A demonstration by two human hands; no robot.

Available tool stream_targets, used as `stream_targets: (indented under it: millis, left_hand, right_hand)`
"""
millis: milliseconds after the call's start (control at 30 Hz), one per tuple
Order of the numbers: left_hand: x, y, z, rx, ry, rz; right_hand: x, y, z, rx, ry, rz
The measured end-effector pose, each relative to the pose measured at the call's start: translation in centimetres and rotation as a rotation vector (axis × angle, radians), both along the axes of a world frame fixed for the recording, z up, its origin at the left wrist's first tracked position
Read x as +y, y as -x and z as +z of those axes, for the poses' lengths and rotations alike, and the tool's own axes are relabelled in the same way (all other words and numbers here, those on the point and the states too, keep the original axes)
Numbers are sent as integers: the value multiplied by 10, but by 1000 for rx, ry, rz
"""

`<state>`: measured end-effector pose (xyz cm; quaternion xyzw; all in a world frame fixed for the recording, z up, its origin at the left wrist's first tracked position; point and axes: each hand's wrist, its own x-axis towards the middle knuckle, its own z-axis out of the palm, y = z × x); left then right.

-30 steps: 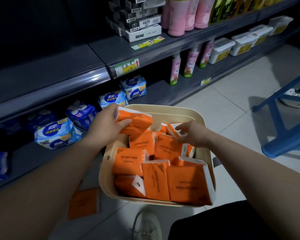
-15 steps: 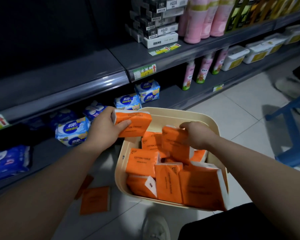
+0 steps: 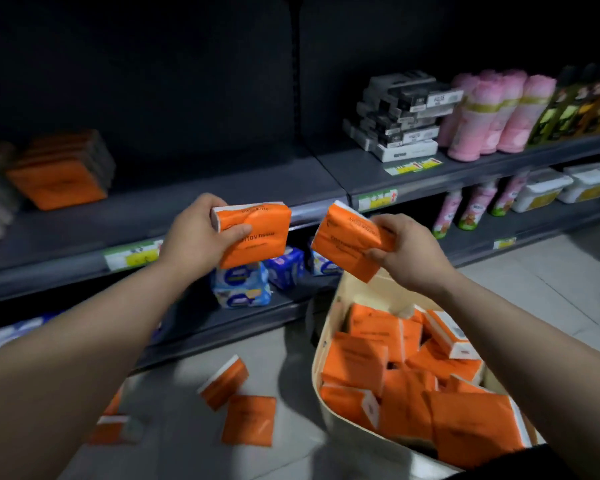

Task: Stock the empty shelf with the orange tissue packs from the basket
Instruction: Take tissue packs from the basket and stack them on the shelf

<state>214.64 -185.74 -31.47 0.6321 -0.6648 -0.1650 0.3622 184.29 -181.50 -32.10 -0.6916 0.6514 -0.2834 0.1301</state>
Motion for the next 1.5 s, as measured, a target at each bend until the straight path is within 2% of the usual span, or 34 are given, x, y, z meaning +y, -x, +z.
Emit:
stream_targets:
  millis: [200,333,533,667,833,1233,1500]
  left_hand:
    - [1,-84,30,-118,63,99]
    - [-6,-147,48,-212,43,146]
    - [-26,-230,61,-282,-36,249]
    - [-52,-270,60,-256,-55,248]
    - [-85,-296,52,-256,-60,258]
    - [-128,-316,34,-478,-149,369]
    - [-123,-320,38,-498,-136,303]
  right_hand:
    - [-38,-81,30,-117,23,96]
    - [-66,-140,47,-107,59,184]
    - [-107,-216,63,-84,78,282]
    - [-132,-253,64,-113,65,317]
    - [-156,-281,61,-96,58,347]
    - [-186,-310,43,-103,24,344]
    - [-181,-330,50,-152,-11,428]
